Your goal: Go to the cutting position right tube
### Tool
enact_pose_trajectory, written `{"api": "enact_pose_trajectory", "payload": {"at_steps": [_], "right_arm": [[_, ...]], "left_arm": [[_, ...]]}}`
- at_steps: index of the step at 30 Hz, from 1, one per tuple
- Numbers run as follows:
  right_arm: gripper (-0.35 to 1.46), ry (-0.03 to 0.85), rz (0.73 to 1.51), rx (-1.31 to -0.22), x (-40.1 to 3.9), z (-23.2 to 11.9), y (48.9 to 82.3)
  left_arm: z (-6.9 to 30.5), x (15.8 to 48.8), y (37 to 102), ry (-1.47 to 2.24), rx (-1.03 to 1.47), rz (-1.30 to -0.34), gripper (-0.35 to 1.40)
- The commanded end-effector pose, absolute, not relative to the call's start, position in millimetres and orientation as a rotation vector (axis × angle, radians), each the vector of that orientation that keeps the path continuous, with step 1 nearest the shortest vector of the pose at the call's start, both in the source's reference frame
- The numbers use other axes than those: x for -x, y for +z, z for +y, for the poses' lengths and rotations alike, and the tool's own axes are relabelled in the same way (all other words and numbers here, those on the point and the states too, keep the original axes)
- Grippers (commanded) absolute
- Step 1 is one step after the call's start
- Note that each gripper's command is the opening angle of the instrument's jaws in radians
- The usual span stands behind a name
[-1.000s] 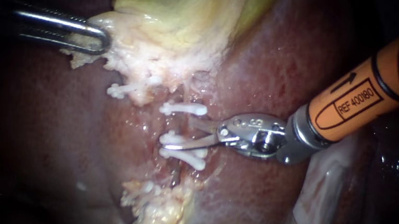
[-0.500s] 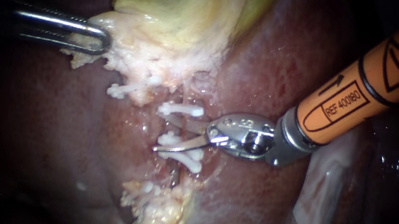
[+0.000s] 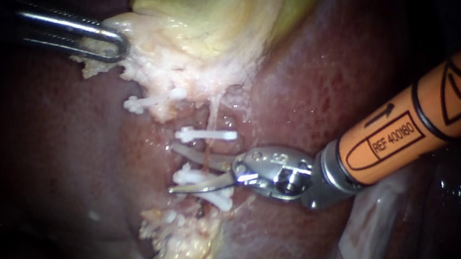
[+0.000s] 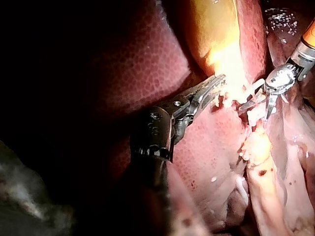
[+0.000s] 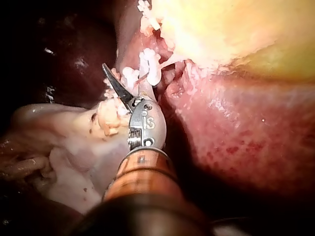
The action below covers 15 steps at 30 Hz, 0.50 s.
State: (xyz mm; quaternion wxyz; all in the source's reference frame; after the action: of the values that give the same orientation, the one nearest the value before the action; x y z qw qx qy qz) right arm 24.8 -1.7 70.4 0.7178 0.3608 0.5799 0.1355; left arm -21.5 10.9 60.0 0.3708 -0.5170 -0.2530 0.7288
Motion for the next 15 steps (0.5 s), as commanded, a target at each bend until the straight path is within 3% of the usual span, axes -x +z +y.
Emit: {"api": "enact_pose_trajectory", "payload": {"at_steps": [1,15], "right_arm": [[1.28,0.301,1.284,-0.798,-24.9,-1.7,70.3],[1.23,0.389,1.31,-0.806,-26.9,-0.8,70.7]], "left_arm": [[10.9,21.5,60.0,1.869,1.326,-0.65,-0.35],[11.0,21.6,60.1,1.869,1.326,-0.649,-0.35]]}}
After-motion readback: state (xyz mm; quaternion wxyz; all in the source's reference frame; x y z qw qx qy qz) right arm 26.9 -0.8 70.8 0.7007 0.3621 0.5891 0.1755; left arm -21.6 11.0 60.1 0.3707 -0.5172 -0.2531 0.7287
